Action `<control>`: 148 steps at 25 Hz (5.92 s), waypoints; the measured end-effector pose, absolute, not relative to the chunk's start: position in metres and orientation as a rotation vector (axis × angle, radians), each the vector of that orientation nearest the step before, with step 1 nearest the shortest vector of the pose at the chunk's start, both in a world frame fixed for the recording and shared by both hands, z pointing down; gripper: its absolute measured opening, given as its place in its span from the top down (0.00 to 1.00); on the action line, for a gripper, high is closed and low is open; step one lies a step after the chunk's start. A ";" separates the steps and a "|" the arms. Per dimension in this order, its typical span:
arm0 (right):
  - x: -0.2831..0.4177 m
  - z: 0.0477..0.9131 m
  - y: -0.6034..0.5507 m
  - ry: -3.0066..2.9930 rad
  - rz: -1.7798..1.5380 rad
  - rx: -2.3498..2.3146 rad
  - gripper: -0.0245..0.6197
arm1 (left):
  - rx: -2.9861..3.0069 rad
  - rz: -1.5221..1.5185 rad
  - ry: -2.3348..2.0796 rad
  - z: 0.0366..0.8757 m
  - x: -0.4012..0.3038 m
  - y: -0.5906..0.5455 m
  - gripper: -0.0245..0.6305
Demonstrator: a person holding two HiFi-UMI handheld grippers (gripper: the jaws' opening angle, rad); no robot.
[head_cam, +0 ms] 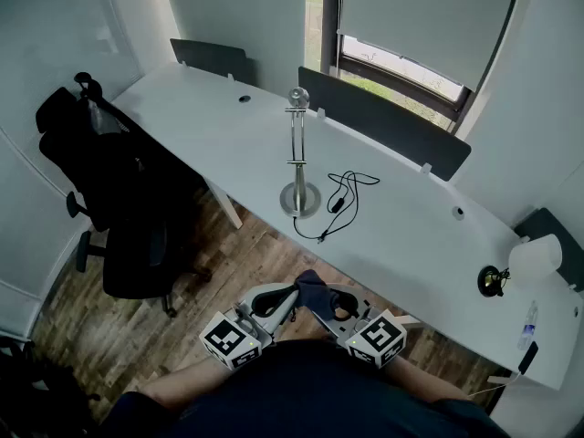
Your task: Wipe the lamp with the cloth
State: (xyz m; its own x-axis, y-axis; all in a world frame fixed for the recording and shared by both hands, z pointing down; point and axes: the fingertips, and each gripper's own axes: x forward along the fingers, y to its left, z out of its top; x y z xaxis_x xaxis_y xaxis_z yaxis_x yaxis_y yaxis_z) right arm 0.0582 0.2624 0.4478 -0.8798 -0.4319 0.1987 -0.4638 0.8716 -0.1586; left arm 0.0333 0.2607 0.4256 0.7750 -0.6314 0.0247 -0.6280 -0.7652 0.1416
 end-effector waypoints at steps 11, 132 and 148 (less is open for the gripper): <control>0.063 0.453 0.253 -2.878 0.301 0.688 0.75 | 2.825 -0.023 -1.002 0.426 0.040 0.251 0.95; -0.016 0.311 -0.266 -2.762 -0.604 0.790 0.75 | 2.708 -0.068 -1.010 0.411 -0.023 -0.170 0.85; -0.056 0.301 -0.260 -2.788 -0.623 0.393 0.75 | 2.704 -0.093 -1.031 0.410 -0.024 -0.171 0.85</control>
State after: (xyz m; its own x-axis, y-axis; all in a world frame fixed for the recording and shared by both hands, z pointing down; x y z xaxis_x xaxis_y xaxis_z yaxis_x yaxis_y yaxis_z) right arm -0.0559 -0.2596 0.3008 -0.9305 -0.3144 0.1881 -0.2044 0.8716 0.4456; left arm -0.0238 -0.1708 0.4102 0.7482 -0.6629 0.0278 -0.6472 -0.7201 0.2502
